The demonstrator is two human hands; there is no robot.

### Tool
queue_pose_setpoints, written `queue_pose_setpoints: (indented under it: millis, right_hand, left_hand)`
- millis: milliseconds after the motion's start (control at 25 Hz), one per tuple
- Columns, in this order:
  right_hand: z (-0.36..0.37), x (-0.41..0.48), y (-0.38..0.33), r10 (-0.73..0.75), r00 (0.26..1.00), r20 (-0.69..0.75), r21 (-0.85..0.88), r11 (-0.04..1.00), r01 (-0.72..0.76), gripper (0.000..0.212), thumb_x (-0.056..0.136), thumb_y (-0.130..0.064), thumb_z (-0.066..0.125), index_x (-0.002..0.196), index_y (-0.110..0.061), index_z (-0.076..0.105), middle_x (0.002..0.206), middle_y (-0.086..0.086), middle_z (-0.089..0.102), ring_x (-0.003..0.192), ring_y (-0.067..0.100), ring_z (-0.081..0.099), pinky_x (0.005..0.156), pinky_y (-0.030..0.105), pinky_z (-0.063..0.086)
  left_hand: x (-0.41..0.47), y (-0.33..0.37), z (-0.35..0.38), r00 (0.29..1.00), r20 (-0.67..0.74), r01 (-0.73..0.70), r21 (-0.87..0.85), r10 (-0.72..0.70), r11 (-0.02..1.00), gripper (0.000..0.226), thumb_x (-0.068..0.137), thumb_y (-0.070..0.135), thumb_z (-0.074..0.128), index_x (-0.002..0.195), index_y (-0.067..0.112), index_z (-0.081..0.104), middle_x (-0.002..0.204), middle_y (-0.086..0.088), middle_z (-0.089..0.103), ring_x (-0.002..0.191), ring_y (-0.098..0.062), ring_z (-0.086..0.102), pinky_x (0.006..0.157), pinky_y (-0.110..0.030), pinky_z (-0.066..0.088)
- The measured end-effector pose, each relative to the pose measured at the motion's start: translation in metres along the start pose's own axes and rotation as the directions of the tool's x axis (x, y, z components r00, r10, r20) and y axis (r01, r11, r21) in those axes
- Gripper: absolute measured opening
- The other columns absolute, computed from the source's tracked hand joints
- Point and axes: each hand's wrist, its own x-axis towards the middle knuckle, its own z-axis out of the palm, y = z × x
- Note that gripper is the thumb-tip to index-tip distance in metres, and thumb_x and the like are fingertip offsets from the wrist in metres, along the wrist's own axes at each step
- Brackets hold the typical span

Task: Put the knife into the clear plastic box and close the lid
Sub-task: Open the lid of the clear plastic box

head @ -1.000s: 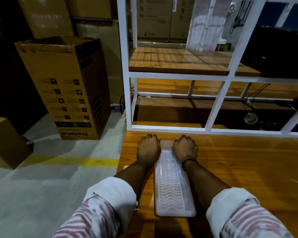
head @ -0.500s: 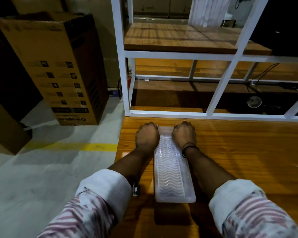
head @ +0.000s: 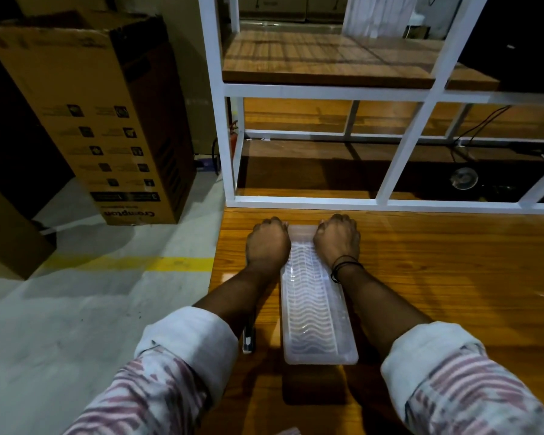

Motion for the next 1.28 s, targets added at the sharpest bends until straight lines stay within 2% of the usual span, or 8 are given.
queue_pose_setpoints:
  millis: [200, 600, 760, 840, 960, 1040, 1160, 1280]
  right_hand:
    - [-0.001, -0.003, -0.005, -0.052, 0.995, -0.088, -0.013, 0.999, 0.051, 0.044, 0.096, -0.031, 0.04, 0.122, 0.001, 0.055, 0.123, 0.021, 0.058, 0.116, 0.038, 0.053, 0.094, 0.05, 0.045]
    - [0.003, -0.002, -0.001, -0.017, 0.998, -0.058, -0.037, 0.999, 0.015, 0.043, 0.095, -0.032, 0.044, 0.124, -0.001, 0.054, 0.125, 0.021, 0.057, 0.116, 0.039, 0.052, 0.095, 0.051, 0.045]
    - [-0.002, -0.007, -0.004, -0.197, 0.971, -0.136, -0.179, 0.969, 0.171, 0.039, 0.09, -0.034, 0.05, 0.12, -0.008, 0.054, 0.117, 0.016, 0.059, 0.107, 0.033, 0.054, 0.087, 0.046, 0.048]
    - [-0.009, -0.015, -0.011, -0.325, 0.944, -0.058, -0.241, 0.922, 0.302, 0.036, 0.092, -0.035, 0.047, 0.117, -0.01, 0.056, 0.116, 0.014, 0.06, 0.106, 0.032, 0.054, 0.087, 0.046, 0.047]
    - [-0.024, -0.05, -0.021, -0.388, 0.913, 0.125, -0.237, 0.882, 0.407, 0.038, 0.093, -0.041, 0.045, 0.121, -0.016, 0.054, 0.122, 0.012, 0.057, 0.112, 0.031, 0.051, 0.091, 0.046, 0.045]
    - [-0.041, -0.085, -0.022, -0.366, 0.9, 0.236, -0.229, 0.879, 0.418, 0.047, 0.093, -0.047, 0.043, 0.13, -0.019, 0.049, 0.135, 0.013, 0.051, 0.12, 0.033, 0.046, 0.095, 0.045, 0.043]
    - [-0.071, -0.134, -0.017, -0.278, 0.881, 0.384, -0.231, 0.894, 0.383, 0.068, 0.087, -0.064, 0.042, 0.14, -0.021, 0.038, 0.151, 0.015, 0.033, 0.131, 0.04, 0.035, 0.102, 0.051, 0.039]
    - [-0.093, -0.169, -0.015, -0.215, 0.844, 0.492, -0.221, 0.907, 0.36, 0.098, 0.073, -0.083, 0.045, 0.15, -0.025, 0.023, 0.159, 0.017, 0.017, 0.14, 0.045, 0.022, 0.102, 0.057, 0.04]
  left_hand:
    - [-0.001, -0.001, -0.001, 1.0, -0.013, -0.011, -0.006, 0.011, 1.0, 0.037, 0.108, 0.034, 0.041, 0.108, 0.01, 0.068, 0.106, -0.013, 0.072, 0.096, -0.031, 0.068, 0.078, -0.04, 0.054]
    - [-0.002, 0.0, -0.004, 0.994, -0.075, -0.078, 0.051, 0.082, 0.996, 0.034, 0.106, 0.031, 0.045, 0.105, 0.01, 0.07, 0.102, -0.012, 0.074, 0.092, -0.029, 0.069, 0.076, -0.038, 0.054]
    - [-0.005, 0.001, -0.003, 0.997, -0.076, -0.001, -0.072, -0.004, 0.997, 0.034, 0.106, 0.032, 0.043, 0.104, 0.012, 0.07, 0.101, -0.01, 0.073, 0.09, -0.029, 0.069, 0.071, -0.036, 0.05]
    - [-0.006, 0.001, -0.005, 0.997, -0.038, 0.061, -0.173, -0.069, 0.983, 0.035, 0.107, 0.033, 0.042, 0.104, 0.012, 0.07, 0.101, -0.009, 0.072, 0.09, -0.028, 0.069, 0.067, -0.033, 0.046]
    - [-0.008, 0.0, -0.008, 0.992, 0.034, 0.129, -0.306, -0.124, 0.943, 0.033, 0.108, 0.035, 0.042, 0.105, 0.015, 0.067, 0.099, -0.008, 0.073, 0.089, -0.027, 0.069, 0.066, -0.03, 0.042]
    - [-0.014, -0.005, -0.009, 0.986, 0.089, 0.167, -0.388, -0.144, 0.906, 0.032, 0.107, 0.037, 0.043, 0.112, 0.015, 0.066, 0.104, -0.009, 0.074, 0.094, -0.03, 0.07, 0.07, -0.032, 0.044]
    - [-0.04, -0.014, -0.005, 0.967, 0.205, 0.239, -0.509, -0.153, 0.827, 0.036, 0.104, 0.042, 0.046, 0.122, 0.017, 0.063, 0.115, -0.011, 0.074, 0.105, -0.033, 0.069, 0.087, -0.045, 0.055]
    - [-0.082, -0.021, 0.0, 0.922, 0.332, 0.368, -0.586, -0.201, 0.722, 0.042, 0.099, 0.056, 0.044, 0.114, 0.024, 0.065, 0.107, -0.008, 0.074, 0.096, -0.032, 0.071, 0.082, -0.042, 0.058]
